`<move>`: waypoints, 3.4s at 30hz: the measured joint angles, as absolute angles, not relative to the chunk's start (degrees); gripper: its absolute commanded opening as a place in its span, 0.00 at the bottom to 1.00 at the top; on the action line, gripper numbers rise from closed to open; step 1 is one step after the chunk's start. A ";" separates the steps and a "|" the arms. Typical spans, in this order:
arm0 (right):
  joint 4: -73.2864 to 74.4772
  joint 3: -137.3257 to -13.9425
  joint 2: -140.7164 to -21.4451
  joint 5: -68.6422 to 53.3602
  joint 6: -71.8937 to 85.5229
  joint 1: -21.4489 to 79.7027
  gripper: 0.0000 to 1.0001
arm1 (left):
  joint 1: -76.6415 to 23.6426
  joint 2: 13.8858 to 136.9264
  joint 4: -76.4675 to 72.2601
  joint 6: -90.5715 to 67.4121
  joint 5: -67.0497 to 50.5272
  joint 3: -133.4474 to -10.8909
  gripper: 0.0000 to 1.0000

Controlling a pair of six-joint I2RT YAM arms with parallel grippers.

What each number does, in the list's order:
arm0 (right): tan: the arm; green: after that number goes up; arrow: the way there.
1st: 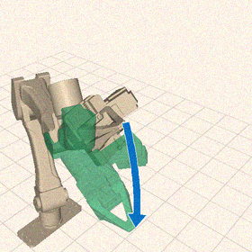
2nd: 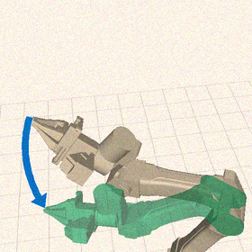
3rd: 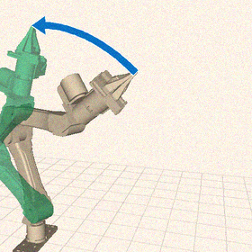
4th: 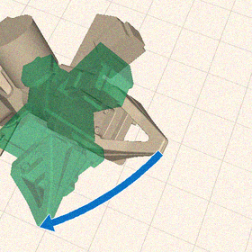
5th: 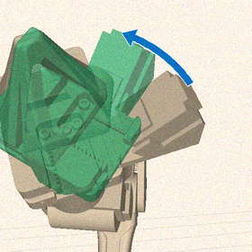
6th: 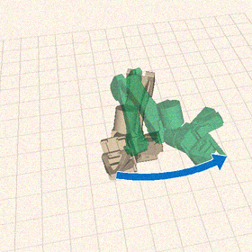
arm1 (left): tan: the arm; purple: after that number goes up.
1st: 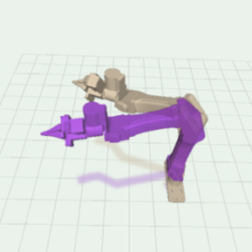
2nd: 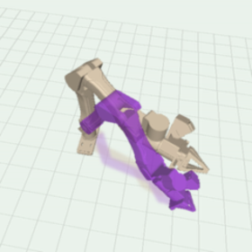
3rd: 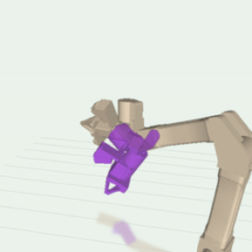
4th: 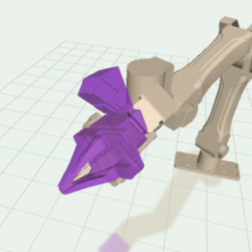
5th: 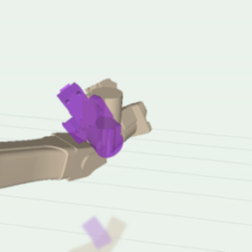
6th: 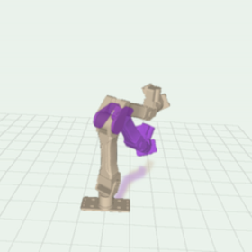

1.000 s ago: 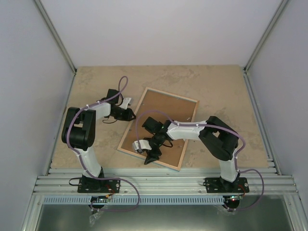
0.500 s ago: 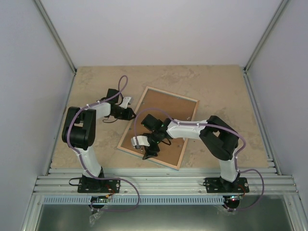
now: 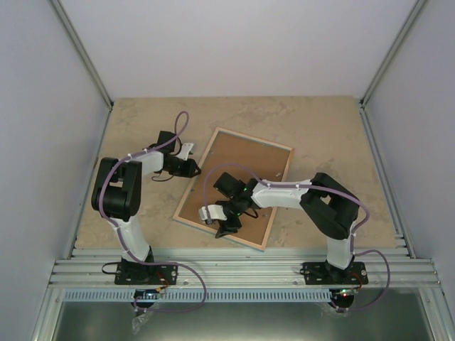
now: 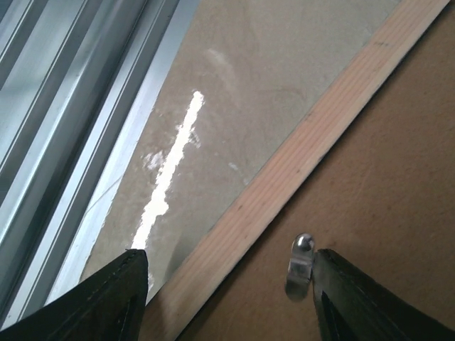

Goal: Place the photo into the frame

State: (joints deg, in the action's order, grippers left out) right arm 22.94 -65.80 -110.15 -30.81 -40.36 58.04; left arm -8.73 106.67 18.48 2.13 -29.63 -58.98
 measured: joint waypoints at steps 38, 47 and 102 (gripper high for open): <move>17.72 -61.32 -108.31 -31.66 -31.92 58.89 0.40 | -8.51 106.72 18.48 2.15 -29.89 -58.98 0.00; 22.94 -62.52 -106.89 -31.42 -33.82 54.98 0.61 | -4.49 104.88 18.68 2.44 -29.08 -57.17 0.00; 21.19 -64.05 -117.80 -58.50 -4.49 16.21 0.40 | -41.67 103.33 15.29 34.11 -15.40 -57.89 0.14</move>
State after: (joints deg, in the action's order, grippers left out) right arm 21.19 -64.05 -117.80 -58.50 -4.49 16.21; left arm -41.67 103.33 15.29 34.11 -15.40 -57.89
